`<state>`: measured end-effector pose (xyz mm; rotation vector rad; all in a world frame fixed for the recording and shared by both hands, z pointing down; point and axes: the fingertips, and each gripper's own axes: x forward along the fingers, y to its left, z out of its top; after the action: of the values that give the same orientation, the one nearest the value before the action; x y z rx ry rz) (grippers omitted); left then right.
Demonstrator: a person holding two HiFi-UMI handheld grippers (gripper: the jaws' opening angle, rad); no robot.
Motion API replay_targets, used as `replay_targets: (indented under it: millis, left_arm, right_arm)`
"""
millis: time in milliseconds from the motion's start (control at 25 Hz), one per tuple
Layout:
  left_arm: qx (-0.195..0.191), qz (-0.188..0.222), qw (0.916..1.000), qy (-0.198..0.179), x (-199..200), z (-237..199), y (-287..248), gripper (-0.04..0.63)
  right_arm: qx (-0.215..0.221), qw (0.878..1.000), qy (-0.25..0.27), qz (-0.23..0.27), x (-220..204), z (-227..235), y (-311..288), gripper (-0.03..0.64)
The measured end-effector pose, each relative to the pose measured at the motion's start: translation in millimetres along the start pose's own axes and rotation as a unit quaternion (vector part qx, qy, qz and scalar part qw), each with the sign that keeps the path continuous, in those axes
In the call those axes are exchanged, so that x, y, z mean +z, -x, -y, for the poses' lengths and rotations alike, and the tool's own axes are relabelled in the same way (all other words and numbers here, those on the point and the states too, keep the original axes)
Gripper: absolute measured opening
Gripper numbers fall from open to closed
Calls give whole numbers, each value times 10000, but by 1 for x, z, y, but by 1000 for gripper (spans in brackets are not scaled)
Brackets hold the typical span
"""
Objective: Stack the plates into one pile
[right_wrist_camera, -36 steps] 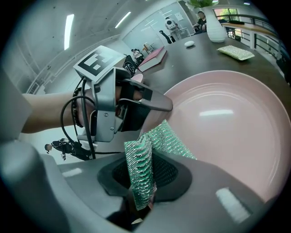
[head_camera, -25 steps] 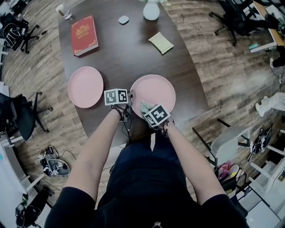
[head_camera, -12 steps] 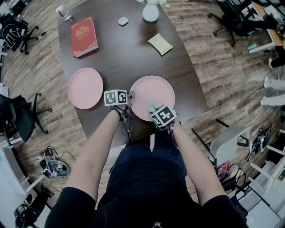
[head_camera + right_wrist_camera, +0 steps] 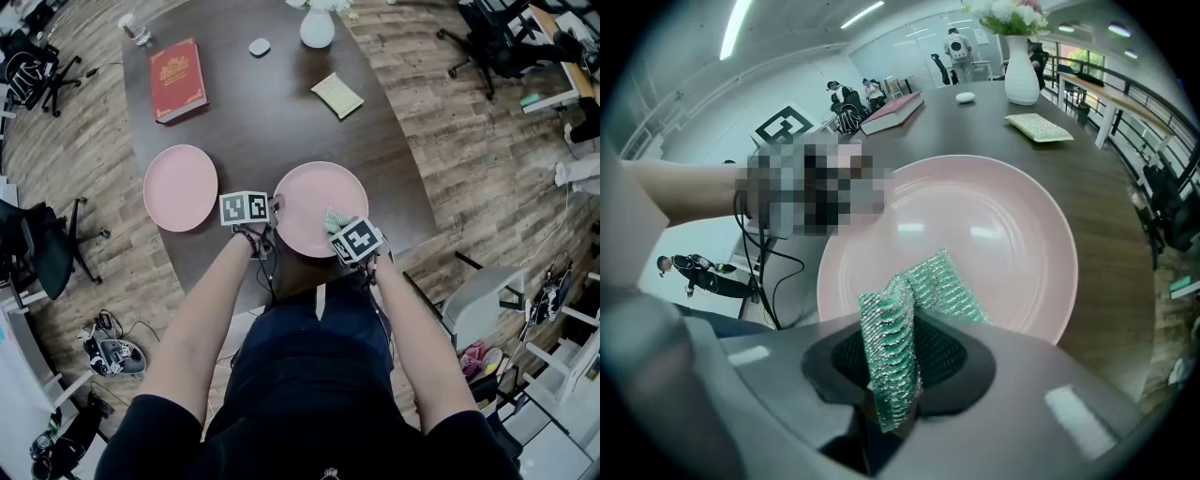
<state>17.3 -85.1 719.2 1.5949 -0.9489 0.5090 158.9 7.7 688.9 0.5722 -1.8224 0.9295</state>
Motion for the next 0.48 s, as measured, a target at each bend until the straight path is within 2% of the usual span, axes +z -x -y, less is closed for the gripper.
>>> replay_targets:
  millis: [480]
  left_arm:
    - [-30,39,9999,119,-2,1,0,49]
  right_arm:
    - [-147,9999,26,36,0,16,8,84]
